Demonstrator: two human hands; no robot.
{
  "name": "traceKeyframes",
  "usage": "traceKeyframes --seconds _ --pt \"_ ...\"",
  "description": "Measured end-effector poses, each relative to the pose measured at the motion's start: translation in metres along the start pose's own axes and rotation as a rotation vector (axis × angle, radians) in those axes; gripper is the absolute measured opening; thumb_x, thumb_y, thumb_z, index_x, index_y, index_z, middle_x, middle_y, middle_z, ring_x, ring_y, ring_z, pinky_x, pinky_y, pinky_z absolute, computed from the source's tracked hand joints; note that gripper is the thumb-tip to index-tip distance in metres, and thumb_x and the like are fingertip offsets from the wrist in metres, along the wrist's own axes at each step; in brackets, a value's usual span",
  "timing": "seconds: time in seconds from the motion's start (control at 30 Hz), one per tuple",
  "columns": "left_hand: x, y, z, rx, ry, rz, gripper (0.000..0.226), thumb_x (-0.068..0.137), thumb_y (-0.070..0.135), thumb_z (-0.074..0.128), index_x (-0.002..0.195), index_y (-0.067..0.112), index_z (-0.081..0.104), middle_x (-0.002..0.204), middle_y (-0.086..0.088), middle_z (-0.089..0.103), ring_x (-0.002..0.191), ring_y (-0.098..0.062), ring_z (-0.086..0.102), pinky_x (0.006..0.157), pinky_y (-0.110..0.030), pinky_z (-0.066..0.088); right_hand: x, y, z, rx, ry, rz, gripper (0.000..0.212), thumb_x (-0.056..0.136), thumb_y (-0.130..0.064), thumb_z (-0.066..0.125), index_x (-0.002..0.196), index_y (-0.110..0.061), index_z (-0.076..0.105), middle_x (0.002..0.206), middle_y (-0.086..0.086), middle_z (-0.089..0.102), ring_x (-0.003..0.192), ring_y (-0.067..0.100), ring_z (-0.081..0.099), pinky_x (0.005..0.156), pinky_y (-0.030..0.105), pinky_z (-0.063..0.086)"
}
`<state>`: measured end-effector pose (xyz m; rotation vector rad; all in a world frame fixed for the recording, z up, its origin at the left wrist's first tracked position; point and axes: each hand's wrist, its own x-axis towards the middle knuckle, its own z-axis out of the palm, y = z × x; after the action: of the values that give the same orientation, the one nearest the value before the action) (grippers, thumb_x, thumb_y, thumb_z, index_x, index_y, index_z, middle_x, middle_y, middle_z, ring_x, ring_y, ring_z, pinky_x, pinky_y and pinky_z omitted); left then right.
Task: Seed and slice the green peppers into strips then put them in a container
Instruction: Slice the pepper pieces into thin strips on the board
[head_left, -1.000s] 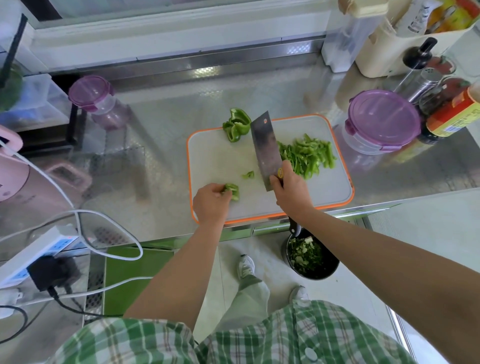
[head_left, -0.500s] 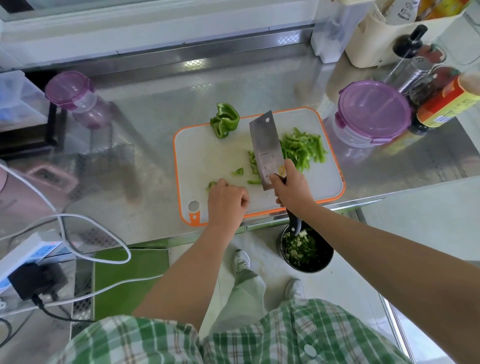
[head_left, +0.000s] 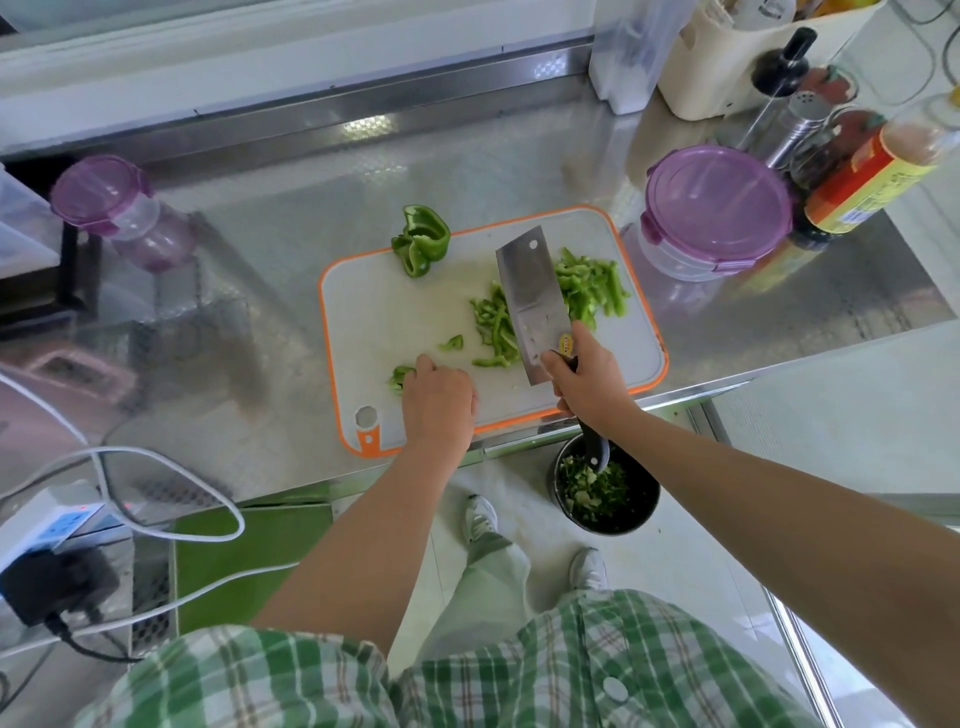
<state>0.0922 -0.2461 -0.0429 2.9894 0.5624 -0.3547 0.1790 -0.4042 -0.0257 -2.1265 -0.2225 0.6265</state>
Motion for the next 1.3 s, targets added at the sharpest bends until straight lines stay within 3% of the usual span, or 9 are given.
traceKeyframes --seconds 0.17,0.3,0.43,0.77,0.87,0.97,1.1,1.23,1.3 --pt "-0.002 0.002 0.011 0.062 0.052 0.096 0.013 0.096 0.017 0.048 0.098 0.012 0.060 0.095 -0.004 0.062 0.106 -0.027 0.047 0.081 -0.033 0.035 -0.001 -0.001 -0.001 0.013 0.011 -0.020 0.020 0.098 -0.022 0.049 0.098 -0.005 0.038 0.064 0.009 0.052 0.036 0.006 0.050 0.044 0.031 0.049" --pt "0.007 0.016 0.013 -0.070 0.173 0.227 0.014 0.089 0.018 0.061 0.076 0.012 0.066 0.071 -0.003 0.062 0.081 -0.027 0.050 0.069 -0.037 0.046 -0.001 0.000 -0.002 0.015 0.021 -0.021 0.021 0.098 -0.022 0.049 0.098 -0.005 0.038 0.067 0.013 0.055 0.037 0.008 0.052 0.044 0.034 0.050" --pt "0.008 0.034 0.002 -0.108 0.208 0.221 0.016 0.076 0.011 0.075 0.064 0.014 0.065 0.059 -0.002 0.058 0.069 -0.024 0.049 0.059 -0.030 0.036 0.000 0.003 -0.006 0.005 0.029 -0.015 0.020 0.098 -0.022 0.049 0.099 -0.004 0.038 0.069 0.016 0.057 0.036 0.006 0.053 0.045 0.039 0.052" --pt "0.017 0.038 -0.005 -0.140 0.067 0.078 0.015 0.079 0.008 0.070 0.073 0.022 0.071 0.076 0.001 0.065 0.077 -0.016 0.038 0.062 -0.027 0.029 0.004 0.006 -0.014 0.015 0.037 -0.013 0.021 0.097 -0.021 0.050 0.099 -0.003 0.039 0.067 0.013 0.057 0.038 0.009 0.053 0.044 0.037 0.051" --pt "0.020 0.041 -0.010 -0.068 0.088 0.115 0.012 0.074 0.008 0.072 0.073 0.021 0.071 0.073 0.000 0.064 0.075 -0.020 0.052 0.058 -0.027 0.031 0.004 0.007 -0.017 0.013 0.033 -0.021 0.020 0.097 -0.021 0.050 0.097 -0.005 0.039 0.067 0.013 0.057 0.040 0.014 0.054 0.045 0.042 0.052" --pt "0.020 0.047 -0.007 0.026 -0.011 0.137 0.015 0.092 0.014 0.056 0.099 0.017 0.069 0.099 -0.004 0.065 0.101 -0.022 0.057 0.070 -0.029 0.041 0.002 0.009 -0.023 0.019 0.030 -0.020 0.019 0.097 -0.021 0.050 0.099 -0.005 0.039 0.067 0.013 0.057 0.040 0.015 0.054 0.046 0.042 0.052" --pt "0.017 0.054 -0.004 0.132 -0.062 0.143 0.018 0.095 0.014 0.053 0.111 0.009 0.059 0.113 -0.008 0.061 0.111 -0.024 0.053 0.079 -0.031 0.044 -0.002 0.015 -0.034 0.018 0.040 -0.030 0.021 0.097 -0.021 0.050 0.091 -0.010 0.033 0.065 0.015 0.055 0.036 0.012 0.050 0.043 0.035 0.049" --pt "0.008 0.067 -0.007 0.092 -0.042 0.134 0.020 0.096 0.020 0.049 0.106 0.008 0.060 0.107 -0.007 0.061 0.106 -0.024 0.054 0.077 -0.031 0.044 -0.008 0.027 -0.050 0.027 0.066 -0.040 0.022 0.095 -0.023 0.051 0.093 -0.008 0.034 0.061 0.016 0.051 0.040 0.020 0.048 0.046 0.045 0.050" --pt "-0.003 0.084 -0.007 -0.006 -0.011 0.137 0.021 0.095 0.022 0.045 0.102 0.009 0.060 0.100 -0.006 0.060 0.101 -0.024 0.055 0.072 -0.031 0.041 -0.014 0.034 -0.061 0.035 0.074 -0.057 0.021 0.095 -0.021 0.051 0.098 -0.006 0.037 0.059 0.016 0.050 0.041 0.023 0.046 0.045 0.041 0.048"
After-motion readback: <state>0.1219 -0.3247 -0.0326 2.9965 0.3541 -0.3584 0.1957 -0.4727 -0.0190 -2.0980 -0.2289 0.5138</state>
